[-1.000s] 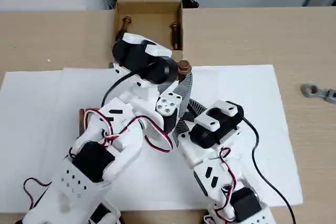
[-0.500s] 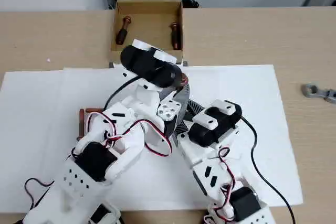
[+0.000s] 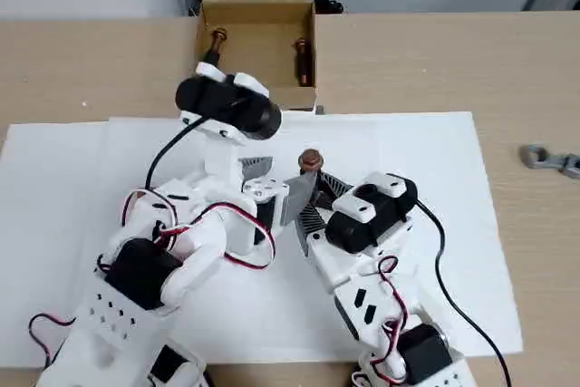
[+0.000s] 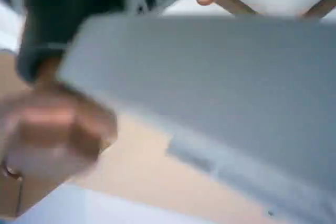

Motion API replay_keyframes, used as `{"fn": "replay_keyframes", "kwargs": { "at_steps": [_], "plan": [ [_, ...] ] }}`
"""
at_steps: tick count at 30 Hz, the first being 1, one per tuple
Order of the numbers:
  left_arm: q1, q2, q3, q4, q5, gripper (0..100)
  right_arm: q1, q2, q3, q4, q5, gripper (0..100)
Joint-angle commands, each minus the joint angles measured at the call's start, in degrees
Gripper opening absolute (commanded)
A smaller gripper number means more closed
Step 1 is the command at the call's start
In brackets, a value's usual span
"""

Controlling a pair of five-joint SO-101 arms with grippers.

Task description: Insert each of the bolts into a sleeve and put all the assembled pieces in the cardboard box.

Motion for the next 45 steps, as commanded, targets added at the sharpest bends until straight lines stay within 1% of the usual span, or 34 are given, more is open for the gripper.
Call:
{"fn": "replay_keyframes", "kwargs": {
  "at_steps": [1,4,6,9,11,13,16,20,22,25,28,31,38,45],
  "plan": [
    [-0.4,-0.7,-4.2,0.8,0.4,20,-0.2,0.5,-5.1,0.1,-0.6,0.2],
    [-0.3,-0.2,-10.2,5.7,0.4,20,1.1,4.9,-8.8,-0.4,-0.7,0.2],
    [-0.7,-0.2,-13.8,8.6,0.3,20,2.9,10.4,-12.7,-1.2,-1.6,0.2],
    [-0.8,-0.2,-18.2,14.5,0.2,20,4.6,21.4,-19.7,-3.6,-2.9,0.2],
    [-0.8,-0.3,-18.7,17.6,0.0,20,4.7,29.8,-24.3,-6.2,-3.1,0.2],
    [-1.5,-0.5,-18.8,19.9,-2.5,20,4.7,38.5,-29.0,-9.5,-3.1,0.2],
    [-7.6,-0.7,-19.0,22.2,-5.6,20,5.2,50.9,-37.4,-13.5,-2.9,0.2],
    [-20.3,-0.7,-18.8,25.1,-8.4,20,8.1,66.4,-49.6,-14.2,-3.2,0.2],
    [-25.8,-0.5,-18.7,27.8,-11.7,20,9.5,73.2,-55.0,-14.5,-3.2,0.2],
    [-31.6,-0.4,-18.7,30.9,-16.4,20,10.6,82.9,-64.0,-14.5,-3.1,0.2],
    [-36.1,-0.6,-18.6,31.8,-18.6,20,10.9,93.0,-72.9,-14.5,-3.0,0.2],
    [-38.8,-0.6,-17.9,31.7,-19.0,20,10.9,103.7,-81.7,-14.5,-3.2,0.2],
    [-39.2,-0.6,-9.3,31.3,-19.0,20,10.9,128.5,-105.0,-14.5,-3.2,0.3],
    [-39.1,-0.7,-5.5,28.1,-18.9,20,10.9,149.1,-127.7,-13.8,-3.1,0.4]
  ]
}}
